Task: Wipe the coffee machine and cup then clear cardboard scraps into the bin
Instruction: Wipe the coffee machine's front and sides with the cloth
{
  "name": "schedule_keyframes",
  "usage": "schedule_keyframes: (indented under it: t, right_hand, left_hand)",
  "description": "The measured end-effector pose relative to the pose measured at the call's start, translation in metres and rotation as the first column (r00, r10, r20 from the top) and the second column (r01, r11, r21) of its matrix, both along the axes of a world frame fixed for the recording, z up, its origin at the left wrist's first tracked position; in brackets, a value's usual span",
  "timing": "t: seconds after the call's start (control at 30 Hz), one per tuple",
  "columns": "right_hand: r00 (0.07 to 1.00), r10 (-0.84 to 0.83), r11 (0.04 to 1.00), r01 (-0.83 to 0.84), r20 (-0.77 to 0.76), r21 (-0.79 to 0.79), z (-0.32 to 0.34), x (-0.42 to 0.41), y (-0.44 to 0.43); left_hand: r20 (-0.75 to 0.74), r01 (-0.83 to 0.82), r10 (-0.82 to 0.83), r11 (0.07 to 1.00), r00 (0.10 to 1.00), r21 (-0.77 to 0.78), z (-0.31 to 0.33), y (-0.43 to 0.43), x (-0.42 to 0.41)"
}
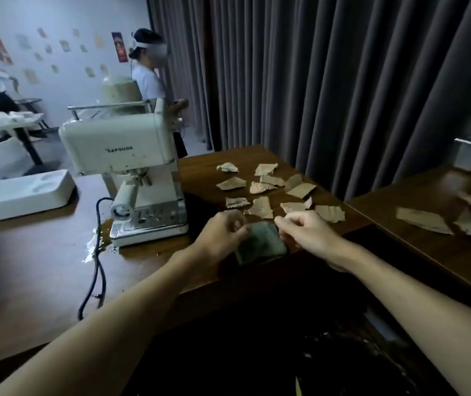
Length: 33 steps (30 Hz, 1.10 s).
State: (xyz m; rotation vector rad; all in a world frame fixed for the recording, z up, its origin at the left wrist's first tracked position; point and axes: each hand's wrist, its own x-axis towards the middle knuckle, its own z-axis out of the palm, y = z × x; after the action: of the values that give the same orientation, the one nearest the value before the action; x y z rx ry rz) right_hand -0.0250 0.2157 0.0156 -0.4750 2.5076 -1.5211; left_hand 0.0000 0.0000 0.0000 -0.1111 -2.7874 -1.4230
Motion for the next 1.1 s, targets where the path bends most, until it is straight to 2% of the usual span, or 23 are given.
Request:
schedule_keyframes:
  t: [0.07, 0.17, 0.3, 0.5, 0.6, 0.67, 0.77, 0.83, 0.9, 1.0, 1.1]
  right_hand:
    - [0.998, 0.053, 0.992, -0.051, -0.019, 0.117, -0.011, -0.002, -0.012]
    - [0.996, 0.073, 0.972, -0.06, -0.049, 0.226, -0.03, -0.009, -0.021]
    - [0.991, 0.094, 0.925, -0.054, -0.09, 0.376, -0.04, -0.016, -0.02]
    - [0.963, 0.149, 0.858, -0.013, -0.225, 0.514, -0.05, -0.021, -0.025]
    - [0.945, 0.18, 0.838, -0.002, -0.273, 0.545, -0.044, -0.019, -0.028]
    - [0.939, 0.157, 0.886, 0.003, -0.306, 0.463, -0.036, -0.018, -0.028]
    - [0.965, 0.073, 0.982, -0.026, -0.253, 0.185, -0.015, -0.015, -0.031]
    - [0.972, 0.007, 0.999, -0.017, -0.236, -0.042, 0.002, -0.012, -0.036]
    - [0.957, -0.083, 0.98, 0.028, -0.279, -0.196, 0.018, -0.009, -0.041]
    - [0.926, -0.159, 0.959, 0.063, -0.343, -0.275, 0.041, -0.001, -0.053]
    - [0.913, -0.129, 0.951, 0.004, -0.387, -0.308, 0.059, 0.012, -0.07]
  left_hand:
    - [-0.065, 0.011, -0.025, 0.978, 0.998, -0.209, -0.009, -0.006, 0.002]
    - [-0.043, 0.024, -0.037, 0.963, 0.998, -0.267, -0.023, -0.006, 0.005]
    - [-0.101, -0.033, -0.016, 0.886, 0.995, -0.463, -0.032, -0.004, 0.006]
    - [-0.133, -0.037, -0.038, 0.852, 0.99, -0.523, -0.029, 0.001, 0.003]
    - [-0.125, -0.019, -0.048, 0.875, 0.991, -0.485, -0.027, 0.002, 0.01]
    - [-0.146, -0.022, -0.032, 0.934, 0.989, -0.356, -0.021, -0.001, 0.015]
    - [-0.217, -0.092, 0.057, 0.984, 0.974, -0.154, 0.001, -0.004, 0.017]
    - [-0.278, -0.144, 0.122, 0.988, 0.953, -0.062, 0.018, -0.004, 0.017]
    - [-0.357, -0.204, 0.195, 0.979, 0.913, 0.015, 0.037, -0.005, 0.018]
    - [-0.421, -0.27, 0.281, 0.959, 0.863, 0.087, 0.061, -0.012, 0.022]
    - [-0.459, -0.312, 0.338, 0.94, 0.821, 0.133, 0.079, -0.022, 0.027]
